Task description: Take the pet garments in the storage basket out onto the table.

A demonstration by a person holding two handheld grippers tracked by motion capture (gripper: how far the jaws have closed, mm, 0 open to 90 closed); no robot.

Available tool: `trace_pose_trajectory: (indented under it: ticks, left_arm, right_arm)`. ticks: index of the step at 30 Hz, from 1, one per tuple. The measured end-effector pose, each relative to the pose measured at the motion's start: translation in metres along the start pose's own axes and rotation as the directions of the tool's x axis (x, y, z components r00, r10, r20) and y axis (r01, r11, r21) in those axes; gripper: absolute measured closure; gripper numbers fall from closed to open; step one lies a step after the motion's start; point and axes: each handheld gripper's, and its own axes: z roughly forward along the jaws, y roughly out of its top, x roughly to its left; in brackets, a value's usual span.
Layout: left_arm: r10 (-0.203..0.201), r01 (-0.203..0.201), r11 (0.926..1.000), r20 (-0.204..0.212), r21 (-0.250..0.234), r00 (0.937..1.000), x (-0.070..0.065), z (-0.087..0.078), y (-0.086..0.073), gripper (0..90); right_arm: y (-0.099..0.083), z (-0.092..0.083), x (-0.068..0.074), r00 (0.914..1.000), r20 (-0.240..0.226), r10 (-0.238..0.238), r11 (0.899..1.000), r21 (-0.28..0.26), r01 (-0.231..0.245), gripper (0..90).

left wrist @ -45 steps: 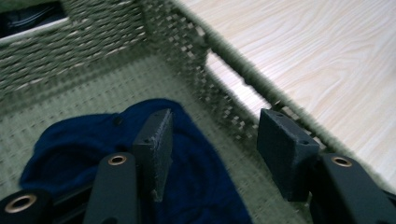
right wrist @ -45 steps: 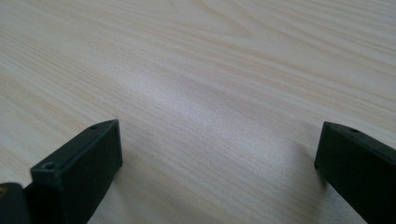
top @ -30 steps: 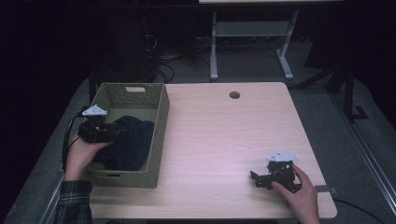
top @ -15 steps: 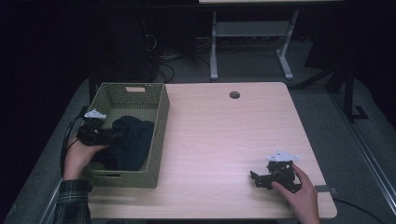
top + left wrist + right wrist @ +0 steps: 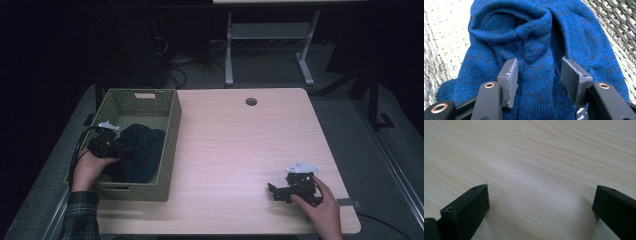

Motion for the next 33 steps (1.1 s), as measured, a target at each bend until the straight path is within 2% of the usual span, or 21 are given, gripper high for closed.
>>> trace_pose_trajectory:
  ticks: [3,10,15,19,23,25,28,31,33]
  left_arm:
    - [-0.008,0.008,0.9996,-0.005,0.026,1.0000,0.001,0.002,0.000,54.0]
    - [-0.014,0.015,0.9960,-0.010,0.088,0.9999,-0.001,0.005,0.001,76.0]
    - [-0.030,0.029,0.9974,0.008,0.066,0.9995,0.000,0.000,0.001,81.6]
    - [-0.038,0.037,0.9992,0.034,0.016,0.9987,0.001,-0.007,0.002,82.9]
    - [-0.051,0.056,0.9962,0.075,-0.067,0.9959,0.003,-0.018,0.001,83.3]
    - [-0.055,0.067,0.9913,0.105,-0.113,0.9930,0.005,-0.023,0.001,83.4]
    - [-0.056,0.076,0.9846,0.125,-0.158,0.9906,0.005,-0.029,0.000,83.3]
    - [-0.072,0.102,0.9729,0.146,-0.208,0.9866,0.006,-0.035,0.000,83.4]
    - [-0.081,0.121,0.9617,0.164,-0.246,0.9831,0.006,-0.041,0.000,83.5]
  right_arm:
    - [0.000,0.000,0.000,1.0000,0.000,0.001,1.000,0.000,-0.001,0.4]
    - [0.000,0.000,0.000,1.0000,0.000,0.000,1.000,0.000,0.000,0.4]
    - [0.000,0.000,0.000,1.0000,0.000,-0.001,1.000,0.000,0.001,0.4]
    - [0.000,0.000,0.000,1.0000,0.000,0.000,1.000,0.000,0.000,0.4]
    - [0.000,0.000,0.000,1.0000,0.000,0.000,1.000,0.000,0.000,0.4]
    - [0.000,0.000,0.000,1.0000,0.000,0.000,1.000,0.000,0.000,0.4]
    - [0.000,0.000,0.000,1.0000,0.000,0.000,1.000,0.000,0.000,0.4]
    - [0.000,0.000,0.000,1.0000,0.000,0.001,1.000,0.000,-0.001,0.5]
    - [0.000,0.000,0.000,1.0000,0.000,0.001,1.000,0.000,-0.001,0.4]
